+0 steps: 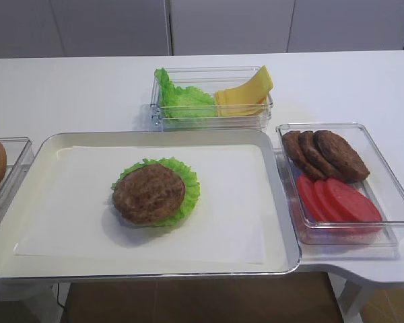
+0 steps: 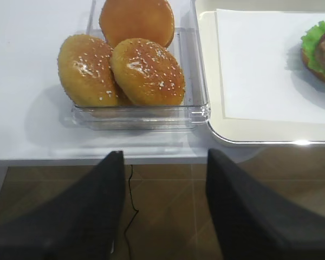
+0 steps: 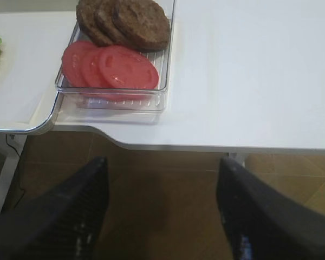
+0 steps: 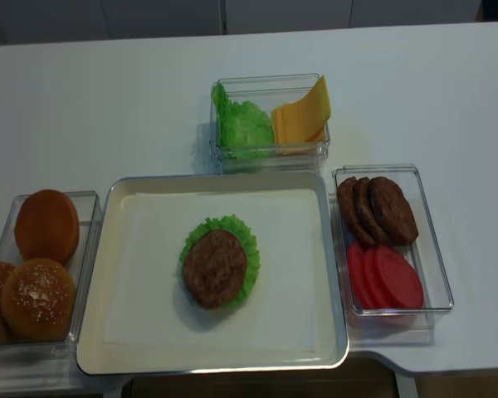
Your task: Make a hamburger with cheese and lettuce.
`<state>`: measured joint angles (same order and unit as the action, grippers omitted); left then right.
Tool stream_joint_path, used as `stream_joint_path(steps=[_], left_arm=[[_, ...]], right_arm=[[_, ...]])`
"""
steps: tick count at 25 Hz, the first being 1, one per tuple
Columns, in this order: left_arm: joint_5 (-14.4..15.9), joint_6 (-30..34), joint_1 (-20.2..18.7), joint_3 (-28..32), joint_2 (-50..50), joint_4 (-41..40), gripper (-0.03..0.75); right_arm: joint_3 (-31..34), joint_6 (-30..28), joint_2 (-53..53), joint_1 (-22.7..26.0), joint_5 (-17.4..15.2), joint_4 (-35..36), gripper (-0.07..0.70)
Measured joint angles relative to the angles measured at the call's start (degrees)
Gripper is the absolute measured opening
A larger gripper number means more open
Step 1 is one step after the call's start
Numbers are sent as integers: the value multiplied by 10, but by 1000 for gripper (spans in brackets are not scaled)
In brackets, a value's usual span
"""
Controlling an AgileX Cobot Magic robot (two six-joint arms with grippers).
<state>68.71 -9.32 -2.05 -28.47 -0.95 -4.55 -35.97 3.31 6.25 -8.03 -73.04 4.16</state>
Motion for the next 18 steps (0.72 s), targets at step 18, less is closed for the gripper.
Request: stream_joint_path(steps=[18], left_arm=[[0, 0, 0, 0, 0, 0, 362]], right_arm=[[79, -33, -29, 0, 90, 0, 449]])
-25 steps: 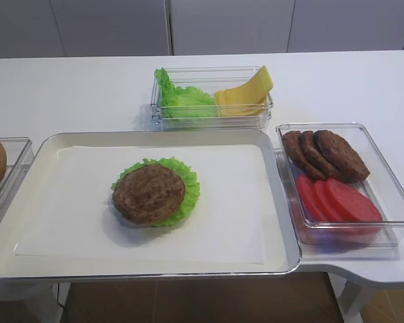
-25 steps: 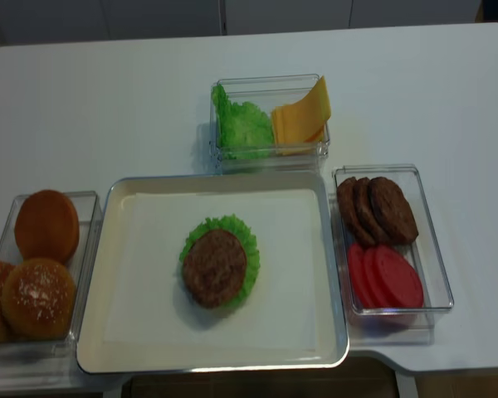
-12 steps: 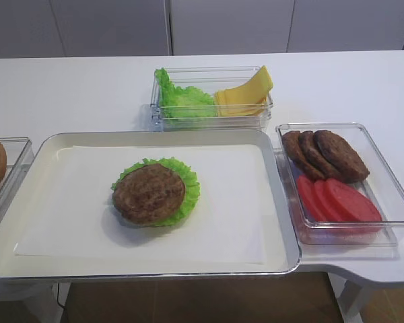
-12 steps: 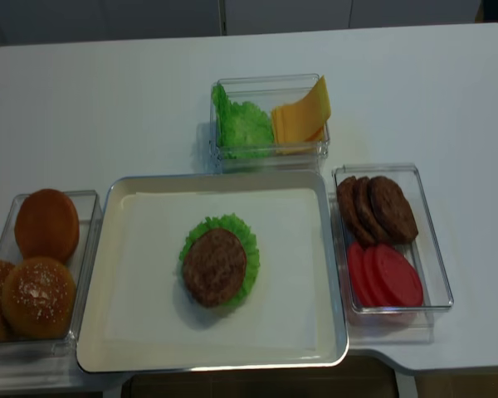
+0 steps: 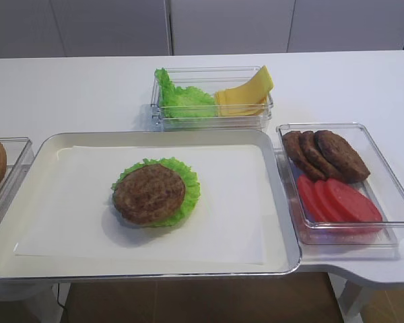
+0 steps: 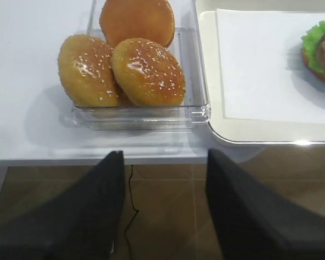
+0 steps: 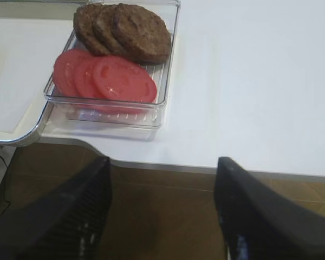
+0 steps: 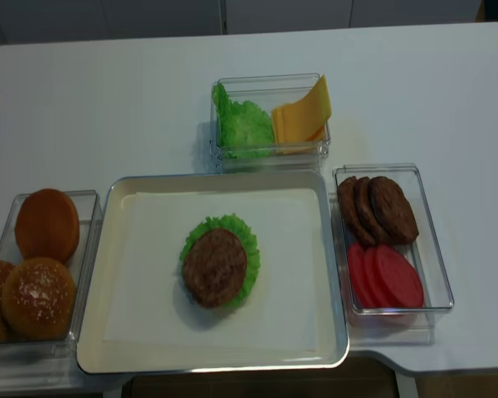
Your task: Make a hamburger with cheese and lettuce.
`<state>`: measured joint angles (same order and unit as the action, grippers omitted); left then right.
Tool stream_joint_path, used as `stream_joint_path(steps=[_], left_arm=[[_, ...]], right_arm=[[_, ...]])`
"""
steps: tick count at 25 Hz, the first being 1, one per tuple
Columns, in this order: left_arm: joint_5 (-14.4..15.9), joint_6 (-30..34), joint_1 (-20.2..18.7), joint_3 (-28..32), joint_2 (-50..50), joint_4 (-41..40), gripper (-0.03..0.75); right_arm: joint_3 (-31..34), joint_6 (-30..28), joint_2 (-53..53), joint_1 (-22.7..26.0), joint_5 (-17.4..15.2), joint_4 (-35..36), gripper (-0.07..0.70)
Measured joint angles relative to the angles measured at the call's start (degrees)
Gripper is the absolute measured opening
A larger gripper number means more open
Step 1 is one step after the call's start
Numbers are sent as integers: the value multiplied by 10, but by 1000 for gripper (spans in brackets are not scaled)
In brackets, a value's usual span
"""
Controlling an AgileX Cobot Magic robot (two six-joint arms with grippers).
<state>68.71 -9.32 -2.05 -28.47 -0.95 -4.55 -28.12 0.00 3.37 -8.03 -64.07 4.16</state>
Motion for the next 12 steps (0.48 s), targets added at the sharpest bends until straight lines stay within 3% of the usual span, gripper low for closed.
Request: stream_joint_path(steps=[12], left_arm=[[0, 0, 0, 0, 0, 0, 362]], right_arm=[[11, -17, 0, 0, -9, 0, 398]])
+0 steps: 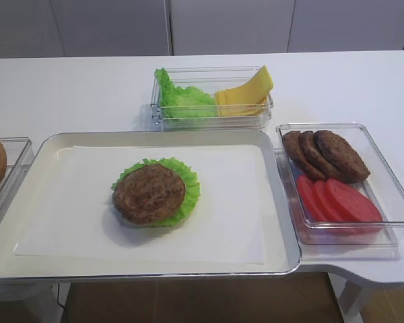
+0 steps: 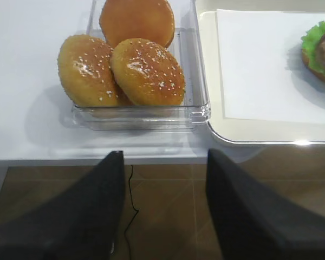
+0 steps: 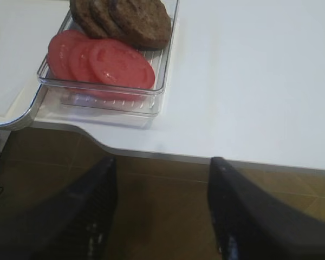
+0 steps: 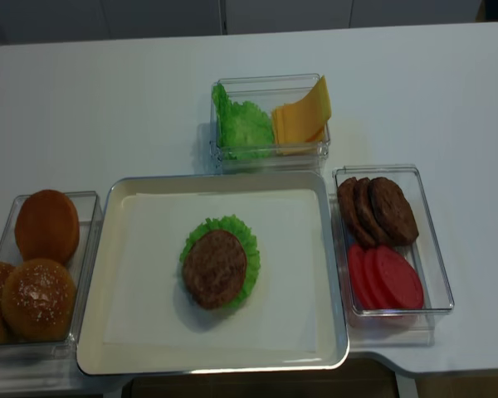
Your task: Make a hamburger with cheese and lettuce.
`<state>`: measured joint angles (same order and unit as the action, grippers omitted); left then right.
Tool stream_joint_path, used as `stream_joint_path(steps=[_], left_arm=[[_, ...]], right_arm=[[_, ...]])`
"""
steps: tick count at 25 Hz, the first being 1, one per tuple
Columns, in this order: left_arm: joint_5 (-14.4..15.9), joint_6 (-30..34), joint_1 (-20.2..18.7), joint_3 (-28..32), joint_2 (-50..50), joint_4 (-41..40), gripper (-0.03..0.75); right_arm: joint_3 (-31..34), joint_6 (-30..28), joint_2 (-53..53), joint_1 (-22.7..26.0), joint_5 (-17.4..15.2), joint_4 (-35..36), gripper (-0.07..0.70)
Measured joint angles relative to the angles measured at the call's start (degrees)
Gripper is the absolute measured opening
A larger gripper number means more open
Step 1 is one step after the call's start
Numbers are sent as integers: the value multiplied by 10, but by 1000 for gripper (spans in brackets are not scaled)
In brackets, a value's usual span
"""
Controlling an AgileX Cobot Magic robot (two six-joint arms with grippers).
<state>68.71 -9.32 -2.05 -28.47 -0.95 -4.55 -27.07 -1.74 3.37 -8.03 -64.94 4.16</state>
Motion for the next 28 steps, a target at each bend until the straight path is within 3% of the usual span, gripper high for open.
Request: stream_joint_path(steps=[20, 28], left_arm=[[0, 0, 0, 0, 0, 0, 362], [0, 0, 0, 0, 0, 0, 362]], right_arm=[[1, 0, -43, 0, -4, -1, 365], [1, 0, -43, 51, -4, -1, 354]])
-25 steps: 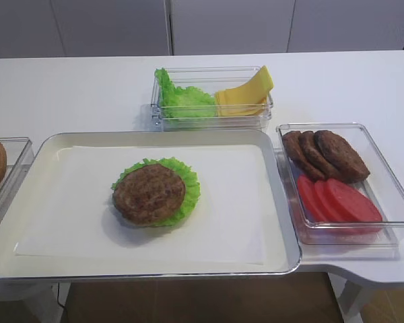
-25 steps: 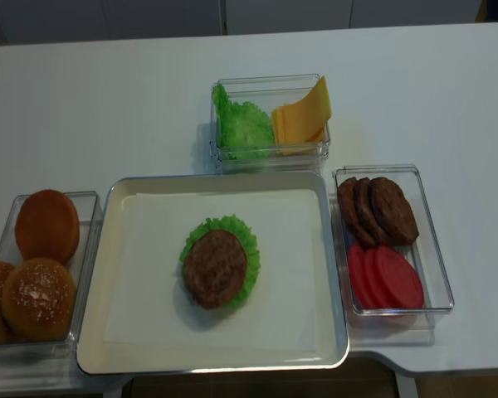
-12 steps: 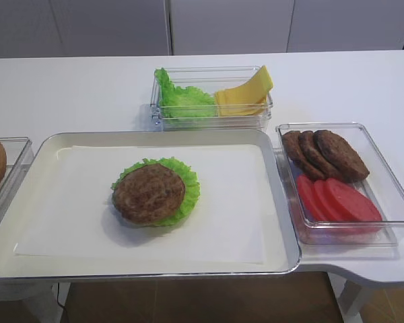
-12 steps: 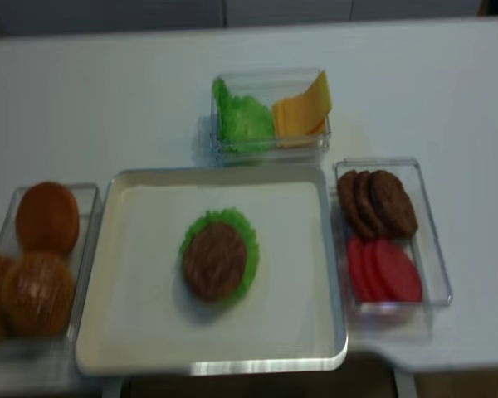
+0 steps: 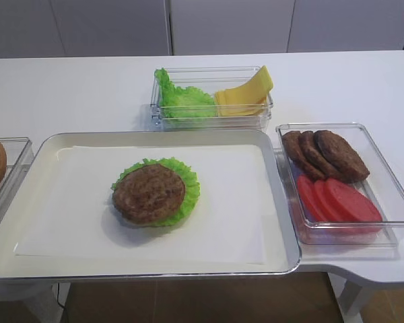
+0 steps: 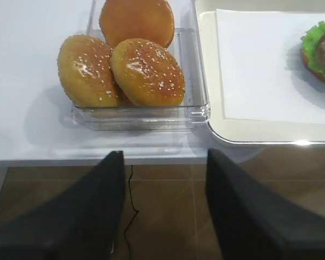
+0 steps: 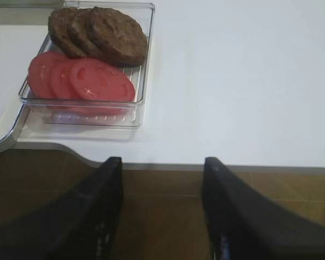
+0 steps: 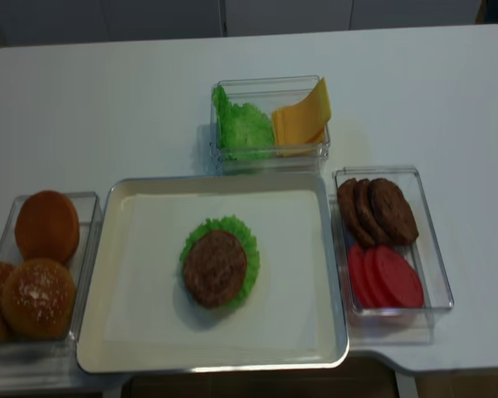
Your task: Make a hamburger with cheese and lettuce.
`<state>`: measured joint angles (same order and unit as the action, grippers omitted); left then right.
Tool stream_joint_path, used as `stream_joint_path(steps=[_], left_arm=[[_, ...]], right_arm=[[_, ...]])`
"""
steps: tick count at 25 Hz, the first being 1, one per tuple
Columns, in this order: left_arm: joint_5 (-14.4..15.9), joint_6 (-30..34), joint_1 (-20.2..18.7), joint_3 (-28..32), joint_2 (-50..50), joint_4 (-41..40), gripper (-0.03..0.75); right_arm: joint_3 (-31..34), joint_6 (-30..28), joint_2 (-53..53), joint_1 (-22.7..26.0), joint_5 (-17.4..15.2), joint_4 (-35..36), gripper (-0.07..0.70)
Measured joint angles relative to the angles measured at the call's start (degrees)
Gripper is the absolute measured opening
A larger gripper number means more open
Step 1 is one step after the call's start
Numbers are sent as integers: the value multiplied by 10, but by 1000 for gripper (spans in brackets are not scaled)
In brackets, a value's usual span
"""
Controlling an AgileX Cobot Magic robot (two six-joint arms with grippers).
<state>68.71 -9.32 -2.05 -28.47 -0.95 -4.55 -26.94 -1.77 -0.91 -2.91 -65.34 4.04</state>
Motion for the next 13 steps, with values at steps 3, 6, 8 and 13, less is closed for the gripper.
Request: stream_joint_path(steps=[3, 6, 8, 13], left_arm=[[0, 0, 0, 0, 0, 0, 362], [0, 0, 0, 0, 0, 0, 362], [0, 0, 0, 0, 0, 0, 362], [0, 0, 0, 0, 0, 0, 362]], right_arm=[[0, 0, 0, 0, -1, 0, 353], [0, 0, 0, 0, -1, 0, 353], [0, 0, 0, 0, -1, 0, 352], [0, 0, 0, 0, -1, 0, 352]])
